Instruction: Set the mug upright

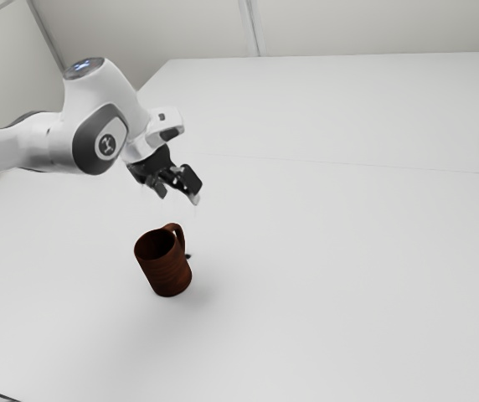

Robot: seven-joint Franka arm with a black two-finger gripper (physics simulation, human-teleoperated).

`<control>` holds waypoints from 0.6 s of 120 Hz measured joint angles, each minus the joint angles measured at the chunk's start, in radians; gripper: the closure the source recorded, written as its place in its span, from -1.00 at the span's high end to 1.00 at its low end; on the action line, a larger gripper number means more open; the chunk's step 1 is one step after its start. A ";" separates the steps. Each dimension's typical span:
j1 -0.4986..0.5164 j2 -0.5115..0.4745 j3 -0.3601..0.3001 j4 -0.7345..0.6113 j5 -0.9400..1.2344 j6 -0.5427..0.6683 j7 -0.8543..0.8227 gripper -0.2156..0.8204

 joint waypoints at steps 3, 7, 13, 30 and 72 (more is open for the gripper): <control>0.000 0.010 -0.001 0.029 0.000 -0.032 -0.006 0.52; -0.001 0.022 -0.001 0.065 0.000 -0.071 -0.013 0.53; -0.002 0.041 -0.001 0.117 0.003 -0.128 -0.025 0.54; -0.003 0.093 -0.002 0.260 0.011 -0.274 -0.056 0.56; -0.009 0.183 -0.004 0.533 0.054 -0.520 -0.108 0.58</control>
